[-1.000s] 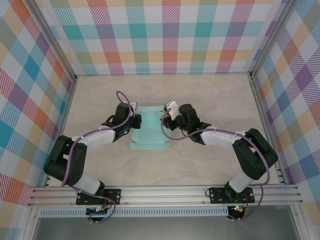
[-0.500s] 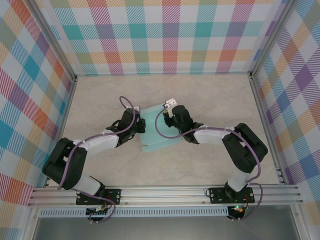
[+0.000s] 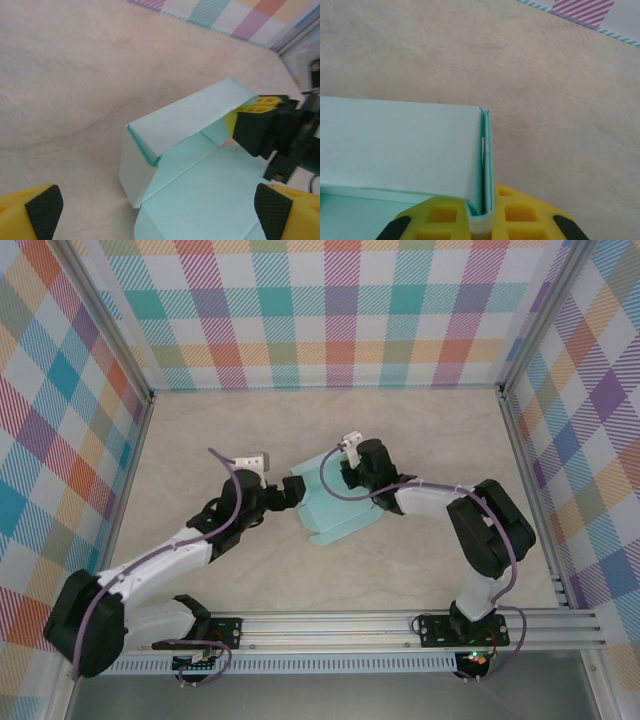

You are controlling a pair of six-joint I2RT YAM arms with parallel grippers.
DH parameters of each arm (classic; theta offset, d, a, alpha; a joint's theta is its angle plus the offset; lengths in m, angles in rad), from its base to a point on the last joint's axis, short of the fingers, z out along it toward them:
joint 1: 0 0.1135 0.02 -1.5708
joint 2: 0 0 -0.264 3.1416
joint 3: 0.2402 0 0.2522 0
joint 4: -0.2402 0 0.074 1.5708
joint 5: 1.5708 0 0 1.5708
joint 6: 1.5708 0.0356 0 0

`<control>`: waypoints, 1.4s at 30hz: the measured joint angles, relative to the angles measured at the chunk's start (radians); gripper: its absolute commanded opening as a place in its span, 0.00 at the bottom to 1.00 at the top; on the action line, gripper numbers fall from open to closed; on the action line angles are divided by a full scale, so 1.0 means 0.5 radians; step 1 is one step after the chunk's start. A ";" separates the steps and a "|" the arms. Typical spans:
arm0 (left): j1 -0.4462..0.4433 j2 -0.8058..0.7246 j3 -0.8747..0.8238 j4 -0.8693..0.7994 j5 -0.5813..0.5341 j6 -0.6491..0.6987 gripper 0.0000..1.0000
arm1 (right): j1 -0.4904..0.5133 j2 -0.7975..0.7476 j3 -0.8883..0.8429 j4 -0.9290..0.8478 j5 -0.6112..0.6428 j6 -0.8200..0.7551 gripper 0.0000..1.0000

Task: Fold the paper box

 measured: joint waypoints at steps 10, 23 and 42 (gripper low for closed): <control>0.327 -0.317 -0.035 -0.253 -0.185 -0.358 1.00 | -0.244 0.008 0.490 -0.954 -0.735 -0.935 0.11; 0.330 0.890 0.607 -0.536 0.836 -0.187 1.00 | -0.129 0.300 0.751 -1.579 -0.891 -1.535 0.22; 0.513 1.099 0.412 -0.388 1.161 -0.266 1.00 | 0.225 0.591 1.003 -1.479 -0.131 -1.739 0.30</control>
